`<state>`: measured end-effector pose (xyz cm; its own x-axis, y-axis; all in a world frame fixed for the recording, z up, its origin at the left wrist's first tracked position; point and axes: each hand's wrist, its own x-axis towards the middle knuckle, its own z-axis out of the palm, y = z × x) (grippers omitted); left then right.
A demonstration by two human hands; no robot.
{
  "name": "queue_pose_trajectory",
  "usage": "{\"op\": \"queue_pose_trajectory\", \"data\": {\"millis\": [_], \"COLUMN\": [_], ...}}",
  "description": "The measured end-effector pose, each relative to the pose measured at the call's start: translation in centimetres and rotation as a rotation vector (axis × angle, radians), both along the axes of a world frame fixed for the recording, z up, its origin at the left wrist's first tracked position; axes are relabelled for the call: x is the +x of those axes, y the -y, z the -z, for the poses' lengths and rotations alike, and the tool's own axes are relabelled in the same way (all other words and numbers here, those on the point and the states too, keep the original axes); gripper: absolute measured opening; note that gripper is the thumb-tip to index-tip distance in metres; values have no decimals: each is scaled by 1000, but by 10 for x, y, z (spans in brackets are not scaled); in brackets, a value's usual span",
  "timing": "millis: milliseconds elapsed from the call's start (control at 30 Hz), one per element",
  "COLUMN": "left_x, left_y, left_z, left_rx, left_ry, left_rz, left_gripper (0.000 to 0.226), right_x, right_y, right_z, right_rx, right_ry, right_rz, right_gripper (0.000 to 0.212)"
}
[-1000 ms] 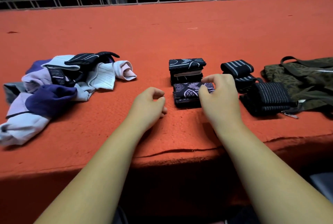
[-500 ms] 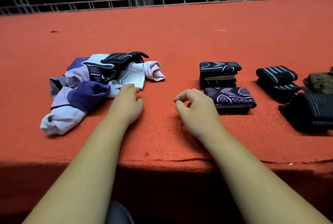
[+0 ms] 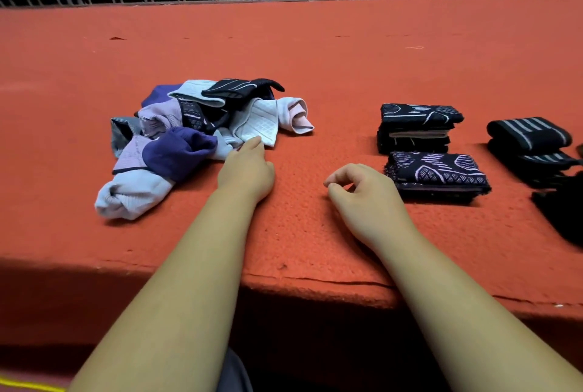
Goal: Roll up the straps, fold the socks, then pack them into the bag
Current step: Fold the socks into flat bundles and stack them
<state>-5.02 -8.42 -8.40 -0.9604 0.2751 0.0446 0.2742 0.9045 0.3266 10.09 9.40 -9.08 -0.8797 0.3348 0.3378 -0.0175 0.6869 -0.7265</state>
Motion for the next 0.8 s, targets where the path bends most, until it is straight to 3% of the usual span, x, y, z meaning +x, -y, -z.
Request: {"op": "queue_pose_trajectory", "data": {"millis": [200,433,600,667,800], "left_x": [-1,38,85,91,72], "left_y": [7,2,11,16,20], "left_z": [3,-12,-24,-27,-18], "left_rx": [151,388,633,670,618], "left_ry": [-130,-143,85,114,-212], "left_rz": [69,427,608,619,355], "left_gripper": [47,38,27,25,15], "right_x": [11,7,5,5,5], "right_y": [1,-3,-9,-9,-2], "right_z": [-2,0,-3,-3,0], "right_rx": [-25,-147,-245,-230,41], "right_ry": [6,-43,-48,12,71], "right_rz": [-8,42,112,94,54], "right_gripper": [15,12,35,40,34]}}
